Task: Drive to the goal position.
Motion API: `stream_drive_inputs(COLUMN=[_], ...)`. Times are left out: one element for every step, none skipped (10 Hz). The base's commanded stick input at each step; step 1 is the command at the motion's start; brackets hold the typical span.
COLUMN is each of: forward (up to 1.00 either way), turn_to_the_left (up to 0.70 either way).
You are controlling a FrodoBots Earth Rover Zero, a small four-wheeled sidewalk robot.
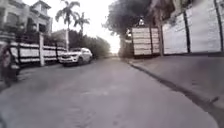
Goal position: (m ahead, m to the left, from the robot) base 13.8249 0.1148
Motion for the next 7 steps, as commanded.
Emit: stream_drive_inputs(forward=[1.0,1.0,1.0,1.0,1.0,1.0,1.0], turn_to_the_left=[-0.4,-0.25,0.0,0.0,0.0,0.0,0.0])
